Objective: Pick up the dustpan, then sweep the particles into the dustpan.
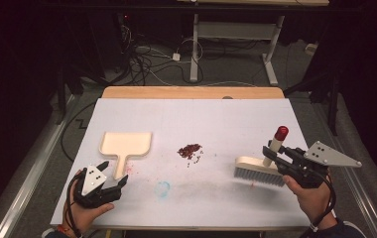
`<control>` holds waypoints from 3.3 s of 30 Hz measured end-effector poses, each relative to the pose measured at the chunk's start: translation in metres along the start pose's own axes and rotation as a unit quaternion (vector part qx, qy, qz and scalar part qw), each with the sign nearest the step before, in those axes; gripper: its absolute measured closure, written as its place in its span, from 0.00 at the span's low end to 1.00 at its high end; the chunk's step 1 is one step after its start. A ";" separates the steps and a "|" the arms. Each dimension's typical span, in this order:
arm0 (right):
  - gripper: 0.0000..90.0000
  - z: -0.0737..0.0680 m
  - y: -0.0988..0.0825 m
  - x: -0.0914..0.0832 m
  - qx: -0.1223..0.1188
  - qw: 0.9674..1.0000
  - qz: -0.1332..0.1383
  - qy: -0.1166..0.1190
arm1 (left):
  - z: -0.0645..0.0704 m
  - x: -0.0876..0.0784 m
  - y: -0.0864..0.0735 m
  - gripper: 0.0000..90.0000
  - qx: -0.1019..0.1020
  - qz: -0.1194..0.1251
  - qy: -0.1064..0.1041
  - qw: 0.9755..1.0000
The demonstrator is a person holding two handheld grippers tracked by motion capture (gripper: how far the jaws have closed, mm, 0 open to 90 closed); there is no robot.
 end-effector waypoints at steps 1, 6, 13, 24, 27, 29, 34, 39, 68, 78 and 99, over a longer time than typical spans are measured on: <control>0.78 0.000 0.000 -0.001 0.002 1.000 0.002 0.000 | 0.000 0.000 0.000 0.26 0.006 0.001 0.003 1.000; 0.78 -0.003 0.003 -0.006 -0.004 1.000 0.019 -0.005 | 0.003 0.002 -0.003 0.26 0.012 -0.012 -0.008 1.000; 0.78 -0.005 0.004 0.000 -0.009 1.000 0.012 0.001 | 0.000 -0.001 -0.005 0.26 0.010 -0.024 -0.011 1.000; 0.78 -0.007 0.004 0.009 -0.004 1.000 -0.001 0.016 | -0.025 0.028 0.003 0.25 -0.084 -0.145 -0.010 0.986; 0.78 -0.007 0.005 0.010 -0.009 1.000 -0.001 0.015 | -0.026 0.048 0.000 0.25 -0.093 -0.185 -0.011 0.978; 0.78 -0.008 0.005 0.011 -0.009 1.000 -0.004 0.015 | -0.024 0.059 0.001 0.28 -0.089 -0.195 -0.011 0.977; 0.78 -0.007 0.002 0.015 0.002 1.000 -0.006 0.016 | -0.017 0.077 0.000 0.43 -0.065 -0.207 -0.013 0.976; 0.78 -0.012 0.001 0.019 -0.009 1.000 -0.009 0.020 | -0.023 0.092 0.002 0.48 -0.097 -0.214 -0.029 0.972; 0.78 -0.003 0.000 0.016 0.000 1.000 -0.007 0.013 | -0.022 0.042 0.021 0.70 0.014 -0.206 -0.069 0.976; 0.78 0.004 0.001 0.011 0.004 1.000 -0.006 -0.003 | 0.003 0.018 0.015 0.70 0.046 -0.202 -0.107 0.973; 0.78 0.009 -0.004 0.024 0.014 1.000 -0.008 -0.014 | 0.029 0.008 0.012 0.70 0.074 -0.206 -0.151 0.964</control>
Point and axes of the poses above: each handheld gripper's, and its own axes: x roughly forward along the jaws, y roughly out of its top, z roughly to its right, the point moved 4 cm from there along x, roughly forward along the jaws, and after that the axes turned 9 degrees about y, right-handed, at the moved point
